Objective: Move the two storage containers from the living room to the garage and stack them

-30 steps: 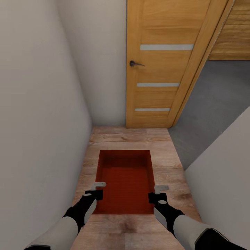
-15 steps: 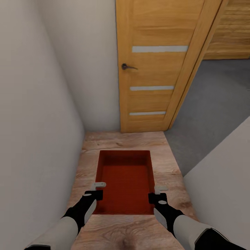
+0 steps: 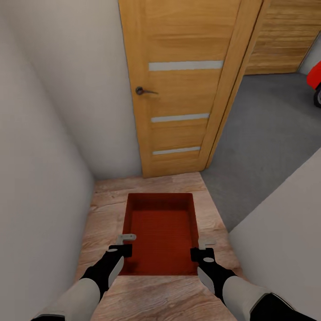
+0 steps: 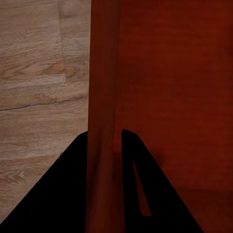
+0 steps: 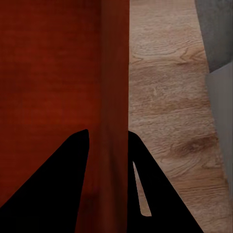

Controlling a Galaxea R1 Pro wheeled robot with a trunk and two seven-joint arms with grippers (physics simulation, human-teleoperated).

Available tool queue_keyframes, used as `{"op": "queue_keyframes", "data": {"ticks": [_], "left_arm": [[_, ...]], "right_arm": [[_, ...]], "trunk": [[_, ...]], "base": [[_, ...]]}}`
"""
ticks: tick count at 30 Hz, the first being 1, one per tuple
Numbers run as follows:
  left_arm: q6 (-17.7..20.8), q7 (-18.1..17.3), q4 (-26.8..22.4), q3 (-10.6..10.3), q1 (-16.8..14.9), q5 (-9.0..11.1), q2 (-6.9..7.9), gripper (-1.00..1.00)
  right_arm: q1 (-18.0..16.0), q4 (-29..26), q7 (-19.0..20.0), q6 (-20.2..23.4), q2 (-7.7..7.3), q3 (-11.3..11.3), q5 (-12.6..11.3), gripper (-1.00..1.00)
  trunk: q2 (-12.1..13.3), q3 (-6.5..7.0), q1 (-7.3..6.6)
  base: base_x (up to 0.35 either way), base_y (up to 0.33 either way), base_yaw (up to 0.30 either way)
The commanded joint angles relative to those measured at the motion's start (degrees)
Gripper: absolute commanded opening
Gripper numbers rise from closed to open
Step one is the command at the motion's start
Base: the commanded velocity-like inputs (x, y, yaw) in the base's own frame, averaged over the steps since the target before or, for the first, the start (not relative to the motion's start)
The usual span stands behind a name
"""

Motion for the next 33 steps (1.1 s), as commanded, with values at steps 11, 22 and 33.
{"op": "queue_keyframes", "data": {"ticks": [11,22,33], "left_arm": [[0.4,0.1,-3.6,1.2,0.0,-0.5,0.45,-1.00],[0.4,0.1,-3.7,1.2,0.0,-0.5,0.42,-1.00],[0.4,0.1,-3.7,1.2,0.0,-0.5,0.40,-1.00]], "right_arm": [[0.0,2.3,0.0,-0.2,-0.06,1.3,-0.7,-1.00],[0.0,2.3,0.0,-0.2,-0.12,1.3,-0.7,-1.00],[0.0,2.3,0.1,-0.2,-0.12,1.3,-0.7,-1.00]], "trunk": [[0.0,-0.06,0.04],[0.0,-0.06,0.04],[0.0,-0.06,0.04]], "base": [[0.322,0.000,-0.008],[0.053,0.000,0.000],[0.000,0.000,0.000]]}}
